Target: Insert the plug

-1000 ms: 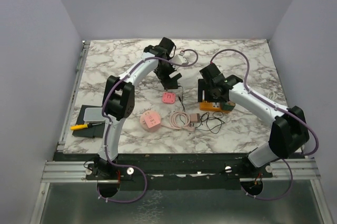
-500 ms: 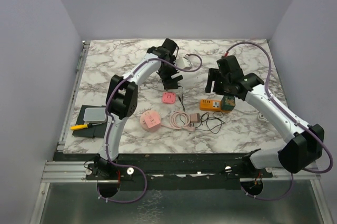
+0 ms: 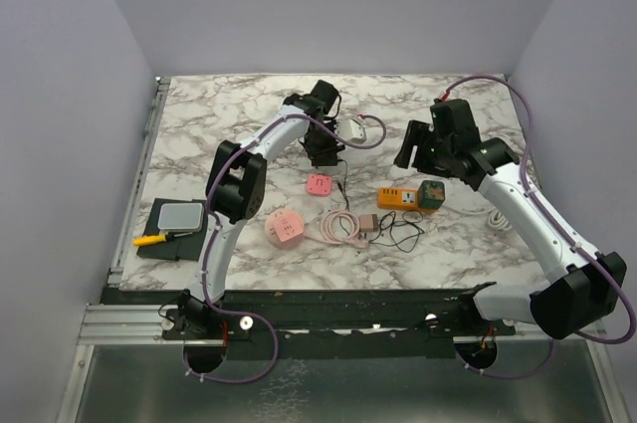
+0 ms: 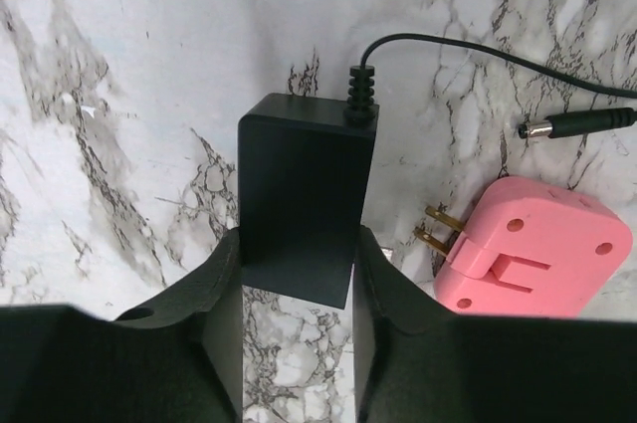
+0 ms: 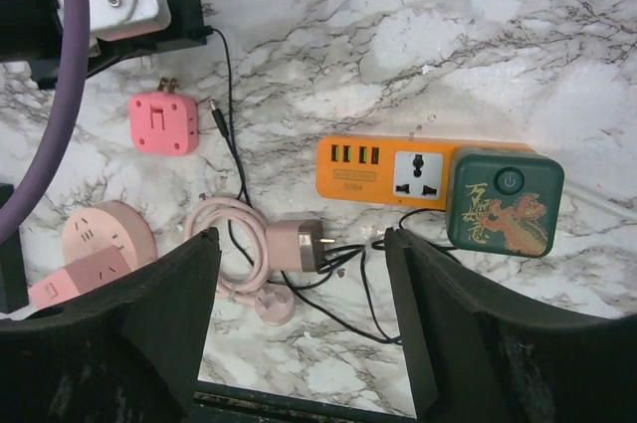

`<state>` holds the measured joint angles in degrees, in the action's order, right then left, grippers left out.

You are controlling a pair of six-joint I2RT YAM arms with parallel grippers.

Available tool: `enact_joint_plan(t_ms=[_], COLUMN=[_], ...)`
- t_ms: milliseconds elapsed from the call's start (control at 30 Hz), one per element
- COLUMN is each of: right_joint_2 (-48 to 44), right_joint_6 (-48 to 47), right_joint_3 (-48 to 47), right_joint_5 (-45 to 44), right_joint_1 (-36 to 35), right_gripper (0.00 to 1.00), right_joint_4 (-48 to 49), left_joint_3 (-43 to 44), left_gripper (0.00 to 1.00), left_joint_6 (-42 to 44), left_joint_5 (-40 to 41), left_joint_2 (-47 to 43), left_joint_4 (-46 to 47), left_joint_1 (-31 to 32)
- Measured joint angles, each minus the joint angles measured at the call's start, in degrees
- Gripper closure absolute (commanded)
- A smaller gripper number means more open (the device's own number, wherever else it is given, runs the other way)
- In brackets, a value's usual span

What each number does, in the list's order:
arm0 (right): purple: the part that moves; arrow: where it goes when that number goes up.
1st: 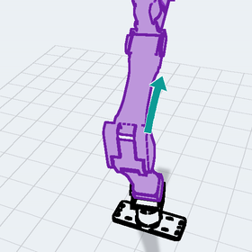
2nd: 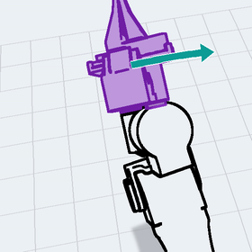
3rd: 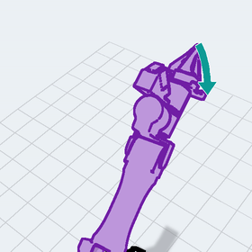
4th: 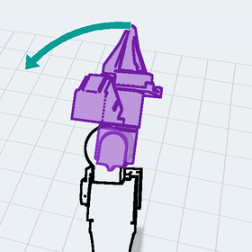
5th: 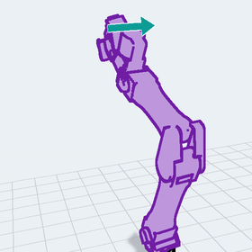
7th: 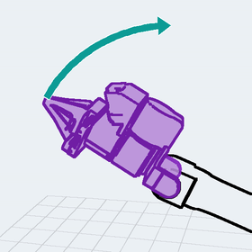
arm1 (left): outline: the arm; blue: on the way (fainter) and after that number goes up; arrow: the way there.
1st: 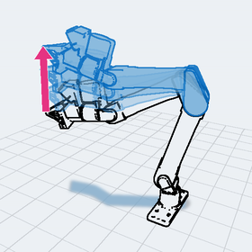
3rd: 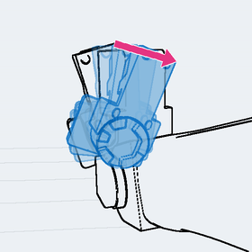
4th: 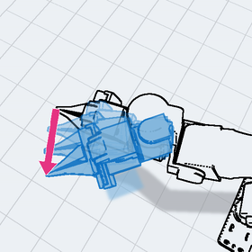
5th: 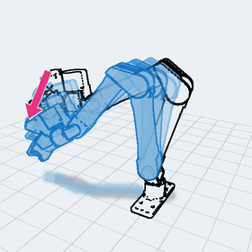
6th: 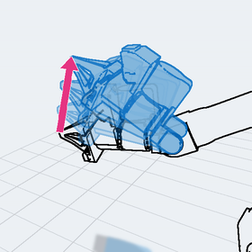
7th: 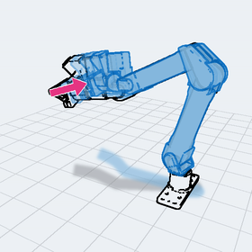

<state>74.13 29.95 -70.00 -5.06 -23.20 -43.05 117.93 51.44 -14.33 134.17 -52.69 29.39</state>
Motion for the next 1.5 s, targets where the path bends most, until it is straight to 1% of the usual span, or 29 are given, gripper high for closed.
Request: enact_joint_plan(t_ms=[33,67,233,333,400,500,600,633,700,800,933,1000,1100,1200,1400,1500], right_joint_2=[-0.17,-0.37,-0.87,-1.01,-1.14,-1.66,-2.08,-2.14,-2.36,-2.58,-3.06,-3.56,-4.46,-5.03,-4.92,-4.11], right_joint_6=[0.00,0.00,0.00,0.00,0.02,0.04,0.02,0.02,0.00,0.00,0.07,0.07,0.04,0.02,-0.04,-0.35], right_joint_3=[-0.24,-0.42,-1.27,-1.60,-1.86,-1.88,-1.97,-2.05,-2.19,-2.29,-2.27,-2.19,-1.66,-0.48,2.80,3.06], right_joint_5=[0.26,0.55,2.08,2.86,3.74,5.66,7.89,9.01,11.89,18.01,26.84,29.33,31.78,32.94,32.57,31.28], right_joint_1=[0.35,0.61,2.25,3.15,3.85,4.57,4.85,4.92,4.96,4.94,4.68,3.91,1.95,-0.28,-5.07,-6.75], right_gripper=[0.28,0.28,0.27,0.26,0.25,0.24,0.24,0.24,0.24,0.24,0.23,0.23,0.23,0.22,0.23,0.28], right_joint_4=[0.07,0.09,0.17,0.20,0.52,1.53,2.80,3.37,4.81,7.69,11.85,13.11,14.38,15.17,15.96,15.98], left_joint_3=[-0.04,-0.09,-1.29,-4.61,-7.65,-13.73,-17.51,-19.23,-21.24,-25.68,-37.42,-42.62,-48.28,-51.19,-52.72,-52.81], left_gripper=[0.93,1.00,1.00,1.00,1.00,1.00,1.00,1.00,1.00,1.00,1.00,1.00,1.00,1.00,1.00,1.00], left_joint_6=[0.39,0.94,2.69,5.68,9.01,17.33,23.93,27.39,30.77,38.16,48.59,52.61,57.31,60.67,63.36,63.78], left_joint_5=[-0.15,-0.35,-1.36,-2.51,-3.96,-7.41,-10.21,-11.76,-13.44,-16.35,-19.98,-21.42,-23.12,-24.26,-26.49,-27.47], left_joint_2=[0.00,0.00,-1.01,-4.07,-7.72,-16.96,-25.35,-29.40,-34.07,-40.28,-48.37,-50.80,-52.48,-52.83,-53.57,-54.18], left_joint_4=[0.07,0.15,0.57,0.52,0.61,0.70,1.46,2.75,3.91,6.64,13.07,16.13,20.70,24.87,32.52,35.23], left_joint_1=[0.00,0.00,0.11,0.04,0.04,0.04,0.11,0.17,0.42,1.46,3.80,4.81,5.42,5.46,5.51,5.51])
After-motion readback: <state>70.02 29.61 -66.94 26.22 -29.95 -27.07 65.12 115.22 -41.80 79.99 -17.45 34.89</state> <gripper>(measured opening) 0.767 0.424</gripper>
